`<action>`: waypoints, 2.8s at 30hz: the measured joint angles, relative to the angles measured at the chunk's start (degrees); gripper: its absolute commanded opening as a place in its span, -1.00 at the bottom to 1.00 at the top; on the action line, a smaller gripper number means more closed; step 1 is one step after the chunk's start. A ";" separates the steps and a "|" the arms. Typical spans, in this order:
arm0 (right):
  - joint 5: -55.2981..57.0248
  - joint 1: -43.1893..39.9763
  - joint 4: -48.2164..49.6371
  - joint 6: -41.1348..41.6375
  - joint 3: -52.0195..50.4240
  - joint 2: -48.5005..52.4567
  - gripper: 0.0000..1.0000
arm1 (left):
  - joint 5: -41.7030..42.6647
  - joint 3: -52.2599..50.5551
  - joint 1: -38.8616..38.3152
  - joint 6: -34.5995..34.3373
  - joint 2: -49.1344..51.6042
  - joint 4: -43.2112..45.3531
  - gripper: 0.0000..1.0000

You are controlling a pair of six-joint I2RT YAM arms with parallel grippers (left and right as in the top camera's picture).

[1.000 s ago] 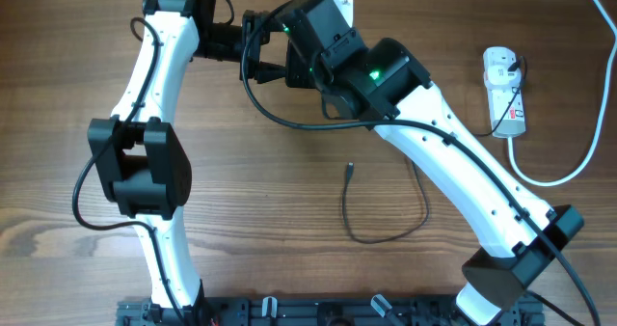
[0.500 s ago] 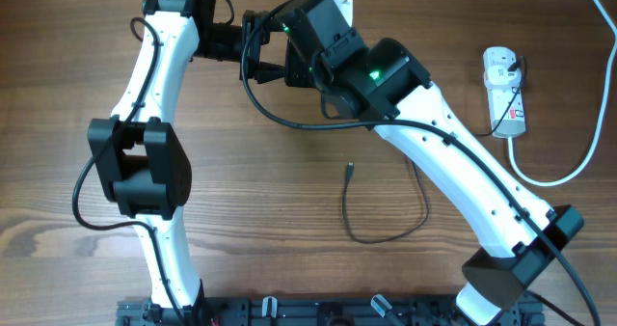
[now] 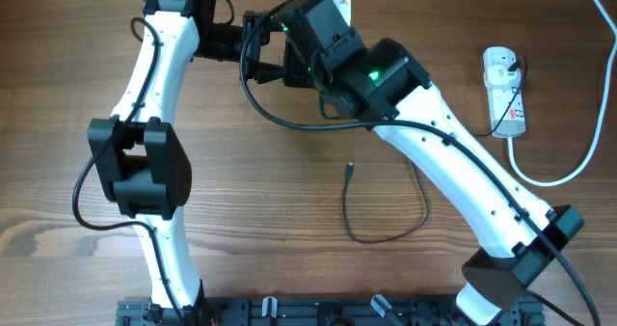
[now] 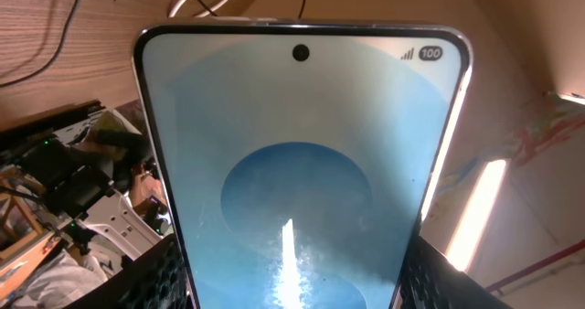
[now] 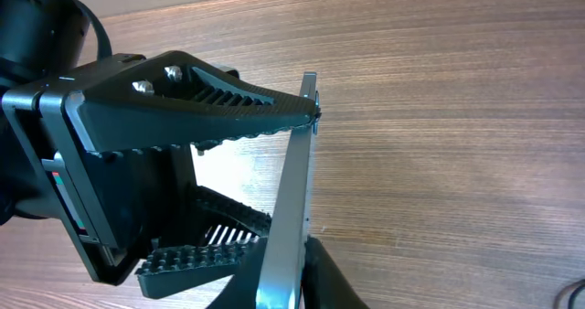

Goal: Plug charger to phone and switch on socket

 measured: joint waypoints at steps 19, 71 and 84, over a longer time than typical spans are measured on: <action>-3.74 -3.93 -3.32 17.84 0.00 0.04 -0.92 | 0.61 0.00 0.07 -0.98 0.00 0.00 1.00; -9.20 -8.41 -6.27 69.24 0.00 0.02 -0.91 | -7.21 0.00 -3.34 -14.05 0.00 4.48 0.36; -10.58 -8.41 -5.88 75.43 0.00 0.04 -0.92 | -4.59 0.00 -3.52 -18.58 0.00 5.20 -0.20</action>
